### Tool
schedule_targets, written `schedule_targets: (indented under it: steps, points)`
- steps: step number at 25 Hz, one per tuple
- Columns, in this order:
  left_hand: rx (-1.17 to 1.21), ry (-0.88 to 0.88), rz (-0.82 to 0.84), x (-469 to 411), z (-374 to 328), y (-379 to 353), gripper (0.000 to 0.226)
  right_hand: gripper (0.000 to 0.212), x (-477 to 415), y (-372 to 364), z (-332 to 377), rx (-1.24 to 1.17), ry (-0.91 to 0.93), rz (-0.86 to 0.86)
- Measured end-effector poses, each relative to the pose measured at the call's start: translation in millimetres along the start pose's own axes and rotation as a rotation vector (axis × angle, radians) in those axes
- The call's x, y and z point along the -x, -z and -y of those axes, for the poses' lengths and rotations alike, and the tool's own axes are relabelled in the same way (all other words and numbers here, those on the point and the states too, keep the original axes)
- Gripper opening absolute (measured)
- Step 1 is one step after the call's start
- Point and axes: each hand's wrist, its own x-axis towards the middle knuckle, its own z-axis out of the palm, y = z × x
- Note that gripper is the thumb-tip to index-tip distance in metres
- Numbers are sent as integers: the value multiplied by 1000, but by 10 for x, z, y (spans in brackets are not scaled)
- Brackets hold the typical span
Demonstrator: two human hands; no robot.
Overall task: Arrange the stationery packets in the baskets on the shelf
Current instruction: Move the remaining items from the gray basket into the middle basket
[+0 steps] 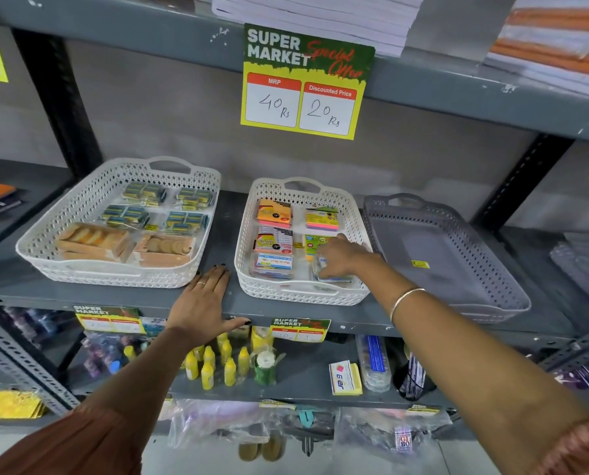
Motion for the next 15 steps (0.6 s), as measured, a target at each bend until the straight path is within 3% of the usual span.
schedule_targets:
  steps: [7,10,12,15]
  points:
    - [-13,10,28,-6,19,-21,107,63,-52,-82,-10,47,-9,94]
    - [93,-9,13,43,-12,75,110,71,-23,-144,-40,3,-45,135]
    - [300,-21,-115,99,-103,216,105,66,-7,-183,-60,-13,-25,106]
    - [449,-128,-412,-117,-350,512,79,61,-2,-178,-71,-33,12,70]
